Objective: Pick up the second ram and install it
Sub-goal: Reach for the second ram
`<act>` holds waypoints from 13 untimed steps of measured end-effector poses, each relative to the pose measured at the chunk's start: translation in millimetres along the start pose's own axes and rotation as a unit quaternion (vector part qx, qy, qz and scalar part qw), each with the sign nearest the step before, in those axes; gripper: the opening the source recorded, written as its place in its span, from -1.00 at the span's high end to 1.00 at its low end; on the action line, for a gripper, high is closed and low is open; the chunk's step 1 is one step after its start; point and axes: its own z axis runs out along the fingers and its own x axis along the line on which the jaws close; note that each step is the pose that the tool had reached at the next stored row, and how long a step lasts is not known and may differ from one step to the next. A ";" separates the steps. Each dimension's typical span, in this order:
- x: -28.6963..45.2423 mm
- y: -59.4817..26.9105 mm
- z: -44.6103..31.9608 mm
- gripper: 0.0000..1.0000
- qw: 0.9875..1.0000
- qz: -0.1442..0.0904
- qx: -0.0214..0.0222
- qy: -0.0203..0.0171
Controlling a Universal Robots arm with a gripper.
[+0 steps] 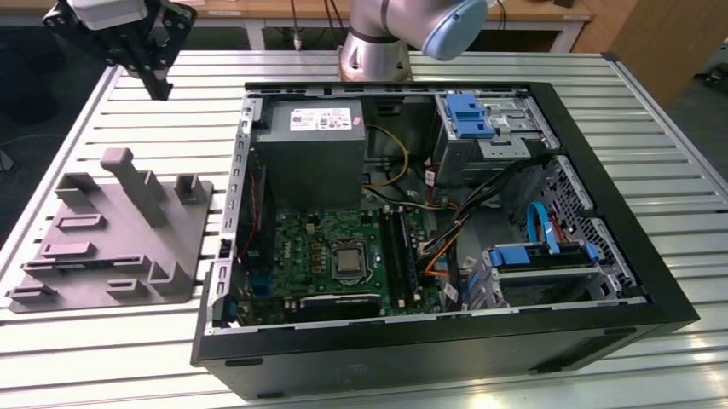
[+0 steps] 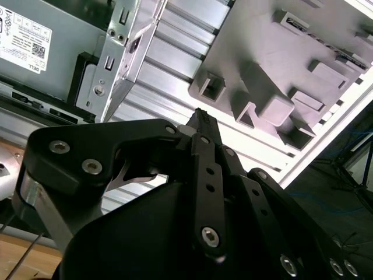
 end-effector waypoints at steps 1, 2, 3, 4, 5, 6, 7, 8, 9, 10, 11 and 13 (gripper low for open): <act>1.8 -0.1 0.0 0.80 1.000 0.000 0.000 0.000; 3.5 -0.2 0.1 0.80 1.000 0.000 0.000 0.000; 5.3 -0.2 0.1 0.80 1.000 0.000 0.000 0.000; 7.1 -0.3 0.1 0.80 1.000 0.000 0.000 0.000; 9.1 -0.4 0.1 0.80 1.000 0.000 0.000 0.000; 10.9 -0.5 0.1 0.80 1.000 0.000 0.000 0.000; 12.7 -0.6 0.1 0.80 1.000 0.000 0.000 0.000; 14.6 -0.7 0.1 0.80 1.000 0.000 0.000 0.000; 16.4 -0.8 0.1 0.80 1.000 0.000 0.000 0.000; 18.2 -0.8 0.1 0.80 1.000 0.000 0.000 0.000; 20.1 -0.8 0.1 0.80 1.000 0.000 0.000 0.000; 23.9 -0.9 0.1 0.80 1.000 0.000 0.000 0.000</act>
